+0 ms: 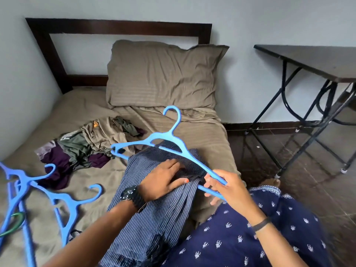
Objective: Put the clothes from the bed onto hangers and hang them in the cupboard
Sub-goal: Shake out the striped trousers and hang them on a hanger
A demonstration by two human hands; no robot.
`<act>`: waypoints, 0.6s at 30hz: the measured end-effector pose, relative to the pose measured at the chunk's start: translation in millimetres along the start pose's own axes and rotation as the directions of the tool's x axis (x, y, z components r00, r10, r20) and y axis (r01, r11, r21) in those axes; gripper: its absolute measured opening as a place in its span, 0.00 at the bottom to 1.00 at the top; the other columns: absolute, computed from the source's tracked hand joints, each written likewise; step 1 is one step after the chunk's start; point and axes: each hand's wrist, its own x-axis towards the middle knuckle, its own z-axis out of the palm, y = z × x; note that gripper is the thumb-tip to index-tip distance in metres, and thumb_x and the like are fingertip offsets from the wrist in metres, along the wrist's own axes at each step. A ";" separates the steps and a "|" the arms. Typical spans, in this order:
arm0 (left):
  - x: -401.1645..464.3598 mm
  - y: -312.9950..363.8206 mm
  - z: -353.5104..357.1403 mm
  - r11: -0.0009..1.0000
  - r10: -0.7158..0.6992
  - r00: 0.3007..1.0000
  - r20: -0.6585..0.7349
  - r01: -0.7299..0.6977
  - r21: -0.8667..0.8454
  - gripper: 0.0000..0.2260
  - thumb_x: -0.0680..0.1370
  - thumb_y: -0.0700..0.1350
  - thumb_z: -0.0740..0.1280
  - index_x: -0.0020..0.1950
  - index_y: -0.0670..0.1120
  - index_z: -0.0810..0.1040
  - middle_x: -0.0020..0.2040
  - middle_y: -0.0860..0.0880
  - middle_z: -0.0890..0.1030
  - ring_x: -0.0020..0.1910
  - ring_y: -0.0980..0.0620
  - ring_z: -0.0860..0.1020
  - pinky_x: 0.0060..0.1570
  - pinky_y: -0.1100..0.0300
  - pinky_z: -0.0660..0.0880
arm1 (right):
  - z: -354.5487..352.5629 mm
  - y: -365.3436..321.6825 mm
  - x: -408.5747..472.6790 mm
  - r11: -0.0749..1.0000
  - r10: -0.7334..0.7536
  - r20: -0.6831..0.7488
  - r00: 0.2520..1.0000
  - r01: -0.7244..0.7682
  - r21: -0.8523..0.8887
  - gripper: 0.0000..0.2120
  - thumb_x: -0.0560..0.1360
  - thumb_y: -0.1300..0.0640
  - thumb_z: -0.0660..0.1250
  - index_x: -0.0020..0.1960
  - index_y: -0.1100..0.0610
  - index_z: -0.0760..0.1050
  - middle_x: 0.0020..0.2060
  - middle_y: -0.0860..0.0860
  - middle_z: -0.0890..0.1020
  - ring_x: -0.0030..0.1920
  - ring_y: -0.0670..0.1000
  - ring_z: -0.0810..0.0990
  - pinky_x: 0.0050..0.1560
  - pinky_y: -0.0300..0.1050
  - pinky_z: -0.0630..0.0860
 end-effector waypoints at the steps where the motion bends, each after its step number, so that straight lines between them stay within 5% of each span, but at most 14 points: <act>1: 3.3 -0.2 -7.3 0.995 0.044 0.998 -0.053 -0.039 0.091 0.24 0.79 0.63 0.51 0.51 0.45 0.75 0.45 0.47 0.77 0.44 0.48 0.74 0.49 0.59 0.66 | -0.6 -8.7 0.9 1.000 -0.031 -0.009 0.999 0.031 0.003 0.04 0.77 0.65 0.65 0.45 0.60 0.78 0.33 0.54 0.82 0.35 0.58 0.84 0.26 0.47 0.79; 6: 40.1 7.2 -38.0 0.931 0.105 0.977 -0.186 -0.031 0.364 0.25 0.82 0.59 0.46 0.39 0.46 0.74 0.34 0.47 0.77 0.35 0.45 0.76 0.41 0.55 0.64 | -8.5 -53.3 5.5 0.983 -0.182 -0.055 0.982 0.183 0.023 0.03 0.77 0.65 0.65 0.46 0.62 0.77 0.31 0.55 0.81 0.34 0.60 0.84 0.24 0.47 0.78; 10: 79.1 22.2 -64.1 0.900 0.154 0.949 -0.274 -0.020 0.435 0.19 0.81 0.53 0.53 0.33 0.48 0.73 0.28 0.49 0.77 0.30 0.46 0.76 0.38 0.56 0.61 | -14.2 -85.1 6.0 0.961 -0.261 -0.139 0.955 0.271 0.061 0.04 0.77 0.65 0.64 0.45 0.63 0.77 0.29 0.54 0.80 0.31 0.60 0.83 0.22 0.45 0.77; 18: 141.6 56.1 -91.8 0.948 0.246 0.920 -0.306 -0.163 0.273 0.16 0.80 0.51 0.53 0.37 0.47 0.72 0.29 0.46 0.77 0.31 0.44 0.77 0.36 0.55 0.68 | -30.1 -117.6 9.0 0.926 -0.356 -0.276 0.893 0.377 0.025 0.07 0.77 0.66 0.64 0.43 0.60 0.78 0.29 0.51 0.79 0.28 0.52 0.78 0.22 0.44 0.77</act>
